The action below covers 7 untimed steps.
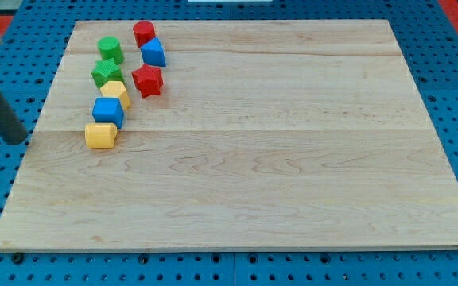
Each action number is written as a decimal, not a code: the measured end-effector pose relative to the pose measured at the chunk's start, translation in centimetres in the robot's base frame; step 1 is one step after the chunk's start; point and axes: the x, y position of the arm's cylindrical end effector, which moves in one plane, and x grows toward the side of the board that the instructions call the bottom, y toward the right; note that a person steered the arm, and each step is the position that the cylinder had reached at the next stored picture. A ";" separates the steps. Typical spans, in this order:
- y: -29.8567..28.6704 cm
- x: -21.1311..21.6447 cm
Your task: Slightly move the blue cube to the left
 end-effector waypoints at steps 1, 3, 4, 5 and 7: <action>0.3 0.1; 4.5 0.0; 6.1 3.9; 11.5 5.4; 15.9 -1.0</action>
